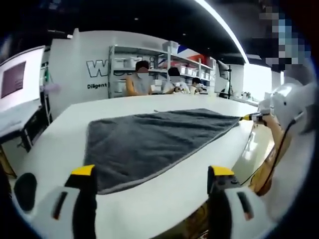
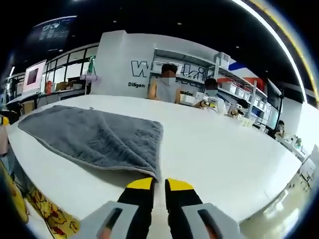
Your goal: Fold the towel on the table until its edges align and the towel forms a compact rectangular stack.
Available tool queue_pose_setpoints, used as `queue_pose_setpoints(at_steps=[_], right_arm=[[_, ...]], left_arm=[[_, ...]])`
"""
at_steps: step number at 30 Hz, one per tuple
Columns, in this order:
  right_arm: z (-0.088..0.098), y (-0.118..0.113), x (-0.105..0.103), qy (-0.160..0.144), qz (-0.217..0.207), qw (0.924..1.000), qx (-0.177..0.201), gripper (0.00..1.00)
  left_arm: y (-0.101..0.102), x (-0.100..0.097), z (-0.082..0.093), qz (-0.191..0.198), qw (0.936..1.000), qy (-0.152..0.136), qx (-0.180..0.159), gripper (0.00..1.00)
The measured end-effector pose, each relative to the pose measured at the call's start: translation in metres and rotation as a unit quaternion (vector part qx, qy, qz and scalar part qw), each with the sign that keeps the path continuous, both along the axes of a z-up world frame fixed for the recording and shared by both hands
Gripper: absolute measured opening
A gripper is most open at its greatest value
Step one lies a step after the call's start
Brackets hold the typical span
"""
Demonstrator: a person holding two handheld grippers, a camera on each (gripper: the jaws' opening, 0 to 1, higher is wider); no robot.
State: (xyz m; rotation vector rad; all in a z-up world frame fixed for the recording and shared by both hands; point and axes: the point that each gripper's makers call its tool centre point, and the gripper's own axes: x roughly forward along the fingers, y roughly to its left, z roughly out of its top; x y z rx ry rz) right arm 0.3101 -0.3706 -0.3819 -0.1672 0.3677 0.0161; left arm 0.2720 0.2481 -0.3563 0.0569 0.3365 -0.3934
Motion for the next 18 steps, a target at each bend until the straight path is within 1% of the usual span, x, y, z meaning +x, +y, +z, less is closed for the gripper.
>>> queue_pose_setpoints(at_steps=[3,8,13,16,18], right_arm=[[0.009,0.002,-0.005,-0.016,0.004,0.9998,0.013,0.10],[0.019,0.007,-0.011,-0.029,0.011,0.9993,0.018,0.11],[0.027,0.022,-0.014,-0.043,0.036,0.9977,0.038,0.13],[0.032,0.036,-0.013,-0.052,0.058,0.9956,0.052,0.14],[0.033,0.040,-0.013,-0.055,0.064,0.9949,0.056,0.15]], left_arm=[[0.000,0.001,0.000,-0.001,1.0000,-0.001,0.000,0.97],[-0.003,0.002,0.001,-0.003,1.0000,-0.004,-0.001,0.97],[-0.003,0.002,0.001,-0.005,1.0000,-0.006,-0.002,0.97],[-0.003,0.002,0.002,-0.005,1.0000,-0.007,-0.004,0.97],[-0.002,0.002,0.002,-0.005,0.9999,-0.008,-0.004,0.97]])
